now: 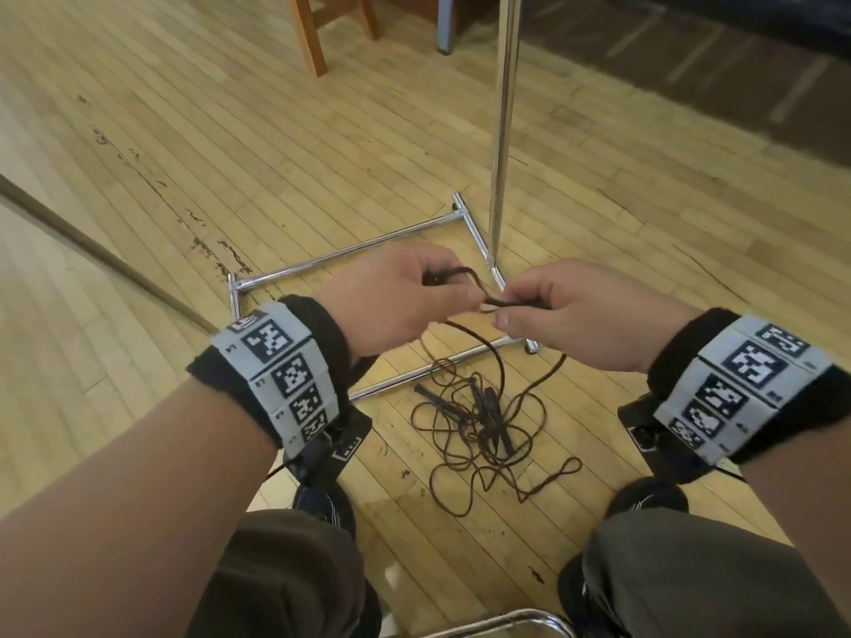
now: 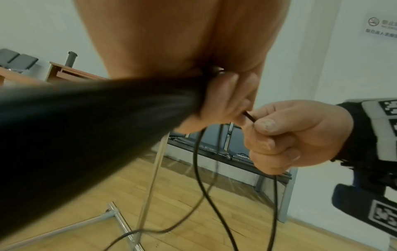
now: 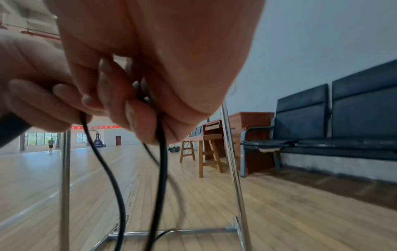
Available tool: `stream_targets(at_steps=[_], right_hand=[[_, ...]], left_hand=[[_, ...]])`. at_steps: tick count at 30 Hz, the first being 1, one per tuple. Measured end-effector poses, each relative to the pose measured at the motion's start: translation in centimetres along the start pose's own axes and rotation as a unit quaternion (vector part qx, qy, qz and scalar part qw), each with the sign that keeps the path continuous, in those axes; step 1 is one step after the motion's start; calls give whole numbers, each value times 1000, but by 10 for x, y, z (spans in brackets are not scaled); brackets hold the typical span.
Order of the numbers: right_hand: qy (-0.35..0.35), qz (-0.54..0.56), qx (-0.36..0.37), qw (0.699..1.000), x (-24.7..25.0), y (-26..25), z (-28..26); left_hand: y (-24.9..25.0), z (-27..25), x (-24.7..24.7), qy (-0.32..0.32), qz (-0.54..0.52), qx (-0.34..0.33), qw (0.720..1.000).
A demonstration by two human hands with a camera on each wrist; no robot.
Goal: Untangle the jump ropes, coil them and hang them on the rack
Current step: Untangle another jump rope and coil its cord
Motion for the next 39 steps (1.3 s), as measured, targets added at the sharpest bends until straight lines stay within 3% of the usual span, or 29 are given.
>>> stream_targets(at_steps=[3,6,8,11,13,17,19,22,28,31,35,37,39], right_hand=[[0,-3,-39,999,-1,27,0],[7,-20,-113,993,5,70,-2],[-8,-44,-166,985,6,94,-8],[-29,-102,-210,972,3,107,-13],[-31,-111,-196,974,2,91,-8],[-25,-90,-101,990,-1,32,3],[-30,-68,-50,996,-5,7,4],[-40,-25,-15,999,-7,-7,2],[-61,49,-26,997,-11,15,1],[-28,39,-92,995,-1,49,0],[-10,-57,-198,979,12,100,-7],[-28,-97,-229,968,12,112,-10],[-46,-122,-237,963,12,106,-8]], left_hand=[[-11,3,24,118,27,42,992],[-31,-2,65,262,29,104,959],[-44,-7,84,302,62,140,941],[-51,-7,77,243,156,175,941],[-43,-4,60,196,174,152,953],[-10,0,17,75,82,58,992],[3,0,-6,-12,109,15,994],[6,-1,-19,-56,120,2,991],[-4,2,2,38,140,14,989],[-17,2,32,144,95,66,983],[-41,-4,77,292,37,150,944],[-49,-4,84,312,57,164,934],[-49,-1,72,278,88,155,944]])
Point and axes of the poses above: each hand's wrist, its own z-axis towards the middle knuckle, its own x-axis out of the back of the hand, y = z × x, the point moved 4 cm from there along z, towards the middle knuckle
